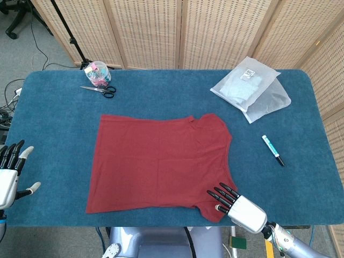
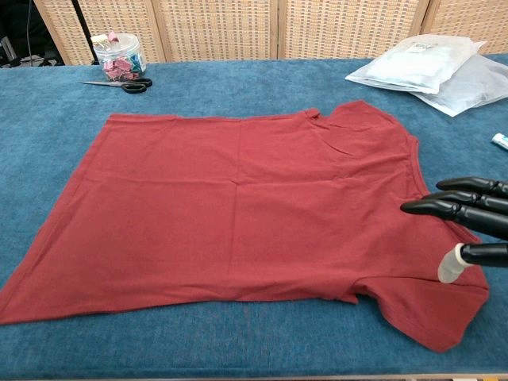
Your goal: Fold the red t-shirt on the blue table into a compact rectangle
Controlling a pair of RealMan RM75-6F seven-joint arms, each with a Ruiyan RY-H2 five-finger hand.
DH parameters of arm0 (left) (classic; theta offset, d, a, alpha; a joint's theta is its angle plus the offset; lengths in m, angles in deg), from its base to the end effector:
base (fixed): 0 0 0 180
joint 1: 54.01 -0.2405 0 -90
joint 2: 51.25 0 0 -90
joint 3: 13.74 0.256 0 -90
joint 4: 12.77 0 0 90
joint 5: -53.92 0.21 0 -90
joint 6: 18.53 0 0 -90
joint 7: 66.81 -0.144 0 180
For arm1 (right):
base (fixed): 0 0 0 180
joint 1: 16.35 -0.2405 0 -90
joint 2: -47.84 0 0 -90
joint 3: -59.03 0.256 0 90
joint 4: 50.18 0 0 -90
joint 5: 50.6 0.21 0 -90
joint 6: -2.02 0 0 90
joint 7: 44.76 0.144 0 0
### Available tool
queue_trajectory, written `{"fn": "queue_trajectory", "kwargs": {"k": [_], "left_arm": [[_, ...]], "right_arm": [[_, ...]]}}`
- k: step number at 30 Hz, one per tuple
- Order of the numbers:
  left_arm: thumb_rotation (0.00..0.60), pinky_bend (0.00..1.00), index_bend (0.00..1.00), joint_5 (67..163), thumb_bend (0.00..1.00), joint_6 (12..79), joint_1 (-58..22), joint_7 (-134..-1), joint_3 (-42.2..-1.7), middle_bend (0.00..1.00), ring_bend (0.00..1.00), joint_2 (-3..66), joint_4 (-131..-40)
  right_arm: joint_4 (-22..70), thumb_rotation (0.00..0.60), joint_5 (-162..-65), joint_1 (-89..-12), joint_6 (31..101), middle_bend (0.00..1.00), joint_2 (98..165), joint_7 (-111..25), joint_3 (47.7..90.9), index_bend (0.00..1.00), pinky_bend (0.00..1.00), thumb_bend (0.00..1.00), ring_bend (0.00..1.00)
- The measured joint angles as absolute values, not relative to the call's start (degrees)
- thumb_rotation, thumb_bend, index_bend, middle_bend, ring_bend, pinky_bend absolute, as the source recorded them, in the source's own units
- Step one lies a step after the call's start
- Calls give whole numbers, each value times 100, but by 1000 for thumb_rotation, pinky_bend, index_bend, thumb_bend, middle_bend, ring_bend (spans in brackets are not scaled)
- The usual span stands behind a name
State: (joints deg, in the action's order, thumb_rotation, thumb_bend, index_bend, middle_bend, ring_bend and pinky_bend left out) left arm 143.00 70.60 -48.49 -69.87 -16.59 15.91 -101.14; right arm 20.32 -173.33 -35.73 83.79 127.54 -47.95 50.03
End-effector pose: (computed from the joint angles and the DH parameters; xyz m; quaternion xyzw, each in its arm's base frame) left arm -0.3067 0.1847 0.1545 -0.6091 -0.3312 -0.4026 0.5977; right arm -0.2586 -0.1762 0.0324 0.8582 -0.1442 0.4013 0.2859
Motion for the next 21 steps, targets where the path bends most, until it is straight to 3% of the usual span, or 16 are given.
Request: {"fn": "queue_trajectory", "kwargs": {"k": [21], "left_arm": [[600, 0, 0, 14276, 0, 7016, -4840, -7008, -1656, 0, 0, 1600, -10121]], "right_arm": [[1814, 600, -17148, -3714, 8067, 0, 13278, -5398, 4814, 384, 0, 14, 0]]}}
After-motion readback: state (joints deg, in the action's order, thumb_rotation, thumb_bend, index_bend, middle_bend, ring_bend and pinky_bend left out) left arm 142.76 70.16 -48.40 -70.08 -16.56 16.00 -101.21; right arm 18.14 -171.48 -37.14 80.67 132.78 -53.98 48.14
